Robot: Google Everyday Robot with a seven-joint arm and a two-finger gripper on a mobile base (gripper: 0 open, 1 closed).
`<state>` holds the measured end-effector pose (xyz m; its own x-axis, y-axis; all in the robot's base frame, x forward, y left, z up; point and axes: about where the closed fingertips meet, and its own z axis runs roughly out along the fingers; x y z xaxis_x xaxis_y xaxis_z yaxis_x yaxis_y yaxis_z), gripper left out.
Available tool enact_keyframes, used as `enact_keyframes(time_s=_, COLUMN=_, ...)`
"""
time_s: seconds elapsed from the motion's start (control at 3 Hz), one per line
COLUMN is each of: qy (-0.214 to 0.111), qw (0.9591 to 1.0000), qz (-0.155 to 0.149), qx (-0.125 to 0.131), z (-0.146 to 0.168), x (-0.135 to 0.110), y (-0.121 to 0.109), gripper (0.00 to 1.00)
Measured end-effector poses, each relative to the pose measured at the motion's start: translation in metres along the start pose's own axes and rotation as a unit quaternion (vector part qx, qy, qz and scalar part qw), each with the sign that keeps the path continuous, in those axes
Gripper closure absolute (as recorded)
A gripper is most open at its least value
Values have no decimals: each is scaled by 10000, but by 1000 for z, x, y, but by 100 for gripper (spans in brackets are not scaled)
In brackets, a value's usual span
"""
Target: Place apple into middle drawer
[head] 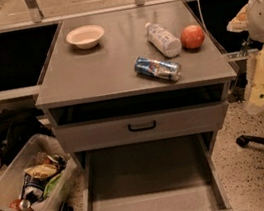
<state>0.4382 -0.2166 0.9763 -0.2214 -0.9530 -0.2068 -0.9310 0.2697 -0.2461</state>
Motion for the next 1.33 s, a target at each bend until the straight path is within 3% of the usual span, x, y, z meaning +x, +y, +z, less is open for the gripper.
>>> enact_keyframes(time_s=0.33, qy=0, qw=10000, qz=0, qx=0, z=0, x=0, y=0, gripper=0)
enact_keyframes(time_s=0.67, qy=-238, qw=9993, qz=270, qx=127, z=-20, x=17, y=-19, gripper=0)
enact_keyframes(time_s=1.33, qy=-701, qw=9938, qz=777, qx=364, z=-56, x=48, y=-58, gripper=0)
